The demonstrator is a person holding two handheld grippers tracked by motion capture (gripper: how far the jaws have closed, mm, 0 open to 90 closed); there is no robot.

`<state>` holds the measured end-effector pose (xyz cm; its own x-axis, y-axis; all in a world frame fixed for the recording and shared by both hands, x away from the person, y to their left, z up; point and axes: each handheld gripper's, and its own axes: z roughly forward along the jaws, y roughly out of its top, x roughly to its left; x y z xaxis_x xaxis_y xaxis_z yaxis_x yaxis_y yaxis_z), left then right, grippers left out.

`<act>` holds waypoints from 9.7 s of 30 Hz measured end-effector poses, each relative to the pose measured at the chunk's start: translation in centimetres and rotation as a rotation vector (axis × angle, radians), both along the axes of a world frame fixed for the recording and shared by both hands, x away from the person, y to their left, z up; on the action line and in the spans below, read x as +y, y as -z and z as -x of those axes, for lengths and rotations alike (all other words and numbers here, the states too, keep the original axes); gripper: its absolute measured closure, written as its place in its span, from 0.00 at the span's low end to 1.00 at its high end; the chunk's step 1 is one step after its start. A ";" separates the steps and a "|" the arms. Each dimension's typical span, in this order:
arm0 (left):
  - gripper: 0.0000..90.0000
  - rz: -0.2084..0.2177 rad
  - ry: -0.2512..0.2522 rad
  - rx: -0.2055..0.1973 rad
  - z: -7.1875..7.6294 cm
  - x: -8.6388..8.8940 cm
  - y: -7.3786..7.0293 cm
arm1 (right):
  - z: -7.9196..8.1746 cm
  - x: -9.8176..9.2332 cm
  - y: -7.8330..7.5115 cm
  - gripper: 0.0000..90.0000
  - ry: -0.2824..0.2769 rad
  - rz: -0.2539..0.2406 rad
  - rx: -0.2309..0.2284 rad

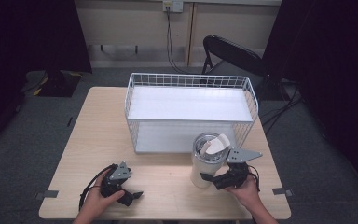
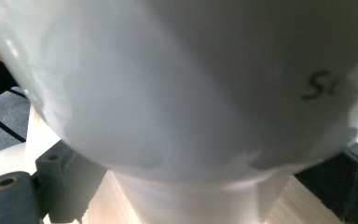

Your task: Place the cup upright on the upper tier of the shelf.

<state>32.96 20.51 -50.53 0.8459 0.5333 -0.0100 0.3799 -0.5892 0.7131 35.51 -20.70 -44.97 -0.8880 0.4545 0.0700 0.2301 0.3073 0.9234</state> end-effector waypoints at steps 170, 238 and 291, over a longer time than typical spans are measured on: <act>0.00 0.004 -0.002 -0.001 0.0 0.0 0.0 | -6.4 2.0 -21.2 0.11 0.028 -0.013 0.042; 0.00 0.000 0.002 -0.001 0.0 0.0 0.0 | -12.7 4.2 -22.5 0.11 0.203 -0.024 -0.001; 0.00 0.000 0.003 -0.001 0.0 0.0 0.0 | -14.9 4.1 -19.9 0.10 0.278 -0.014 -0.066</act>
<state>32.96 20.54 -50.50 0.8473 0.5311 -0.0091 0.3775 -0.5900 0.7137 50.37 -16.61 -25.05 -0.7324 0.6804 0.0243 0.2434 0.2284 0.9427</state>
